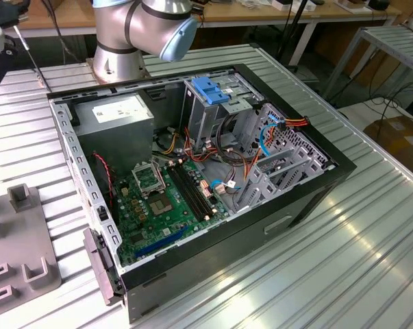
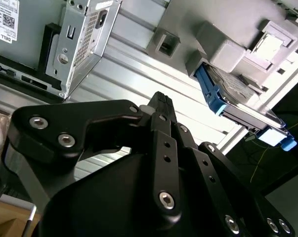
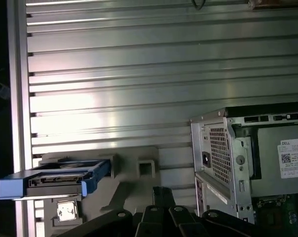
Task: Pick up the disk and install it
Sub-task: 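Reach for the disk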
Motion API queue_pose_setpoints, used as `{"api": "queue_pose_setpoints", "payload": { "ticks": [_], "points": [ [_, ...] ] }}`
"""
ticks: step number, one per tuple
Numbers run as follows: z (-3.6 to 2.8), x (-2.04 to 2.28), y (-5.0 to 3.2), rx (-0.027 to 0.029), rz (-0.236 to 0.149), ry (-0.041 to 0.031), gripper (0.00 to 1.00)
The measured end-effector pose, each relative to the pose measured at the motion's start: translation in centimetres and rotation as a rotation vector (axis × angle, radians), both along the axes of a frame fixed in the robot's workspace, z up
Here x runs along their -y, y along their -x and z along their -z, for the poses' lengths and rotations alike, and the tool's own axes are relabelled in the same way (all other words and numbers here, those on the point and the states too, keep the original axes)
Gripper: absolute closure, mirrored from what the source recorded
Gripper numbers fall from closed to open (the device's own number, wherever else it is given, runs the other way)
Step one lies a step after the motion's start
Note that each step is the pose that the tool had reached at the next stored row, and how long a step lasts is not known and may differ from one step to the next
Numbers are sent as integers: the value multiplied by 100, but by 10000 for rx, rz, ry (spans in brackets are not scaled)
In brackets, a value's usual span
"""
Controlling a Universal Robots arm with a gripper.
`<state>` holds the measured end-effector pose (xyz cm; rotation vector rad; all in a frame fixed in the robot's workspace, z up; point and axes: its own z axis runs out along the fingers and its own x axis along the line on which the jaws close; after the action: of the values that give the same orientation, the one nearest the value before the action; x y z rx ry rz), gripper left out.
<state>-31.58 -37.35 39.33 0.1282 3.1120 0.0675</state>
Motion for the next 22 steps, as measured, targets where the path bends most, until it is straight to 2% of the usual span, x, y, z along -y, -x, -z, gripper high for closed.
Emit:
{"api": "queue_pose_setpoints", "payload": {
  "ticks": [17,18,22],
  "points": [
    [0,-94,586,0,1,0,90],
    [0,-105,643,0,2,0,90],
    [1,-129,788,1,4,-1,90]
  ]
}}
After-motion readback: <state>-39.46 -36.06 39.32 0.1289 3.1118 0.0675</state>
